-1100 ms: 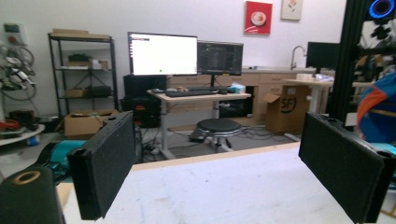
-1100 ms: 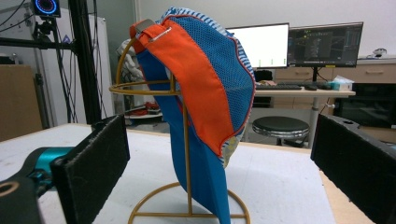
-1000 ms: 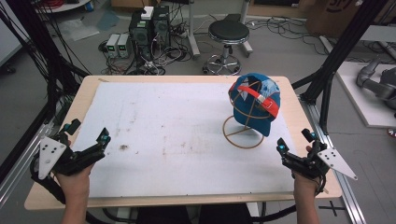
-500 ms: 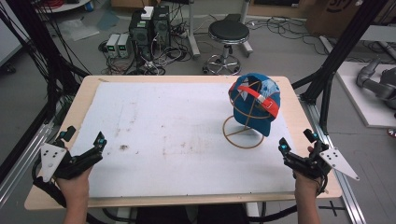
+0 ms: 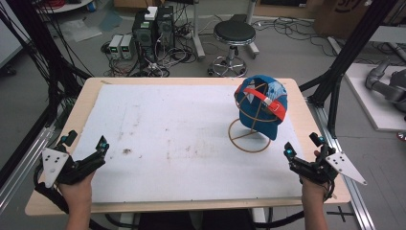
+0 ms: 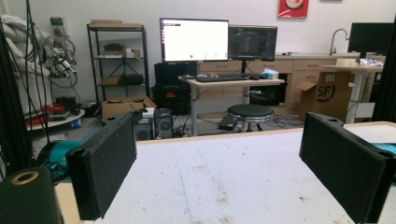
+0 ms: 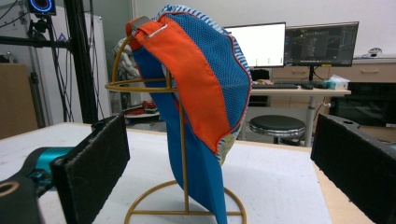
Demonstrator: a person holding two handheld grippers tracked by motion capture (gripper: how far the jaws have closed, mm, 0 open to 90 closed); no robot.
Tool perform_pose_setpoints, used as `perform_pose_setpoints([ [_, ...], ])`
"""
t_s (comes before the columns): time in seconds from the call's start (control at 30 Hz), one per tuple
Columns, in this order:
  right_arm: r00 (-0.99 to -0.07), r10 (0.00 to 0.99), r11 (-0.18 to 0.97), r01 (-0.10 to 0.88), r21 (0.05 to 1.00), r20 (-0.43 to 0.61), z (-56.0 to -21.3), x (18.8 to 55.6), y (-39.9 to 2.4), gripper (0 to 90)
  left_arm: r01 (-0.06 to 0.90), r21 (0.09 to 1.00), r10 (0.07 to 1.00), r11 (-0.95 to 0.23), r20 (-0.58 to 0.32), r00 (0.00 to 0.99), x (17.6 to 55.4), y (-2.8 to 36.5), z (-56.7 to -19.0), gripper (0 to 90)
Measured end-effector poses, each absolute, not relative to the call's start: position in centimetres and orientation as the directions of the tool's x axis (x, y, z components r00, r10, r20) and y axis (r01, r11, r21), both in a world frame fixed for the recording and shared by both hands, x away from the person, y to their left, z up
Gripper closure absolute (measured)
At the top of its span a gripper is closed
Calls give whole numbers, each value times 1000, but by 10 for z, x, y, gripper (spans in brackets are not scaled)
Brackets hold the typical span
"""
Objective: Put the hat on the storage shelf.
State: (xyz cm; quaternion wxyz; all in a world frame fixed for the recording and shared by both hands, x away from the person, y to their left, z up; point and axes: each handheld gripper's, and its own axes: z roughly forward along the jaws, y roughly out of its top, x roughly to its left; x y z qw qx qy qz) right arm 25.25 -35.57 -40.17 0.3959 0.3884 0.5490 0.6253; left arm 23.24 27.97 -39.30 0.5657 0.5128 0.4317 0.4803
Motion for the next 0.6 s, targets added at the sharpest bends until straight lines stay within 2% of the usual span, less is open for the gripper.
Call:
perform_pose_setpoints([
  [0.6, -389, 921, -64, -66, 996, 33, -404, 254, -354, 41, -91, 996, 983, 24, -7, 182, 235, 280, -396, 114],
])
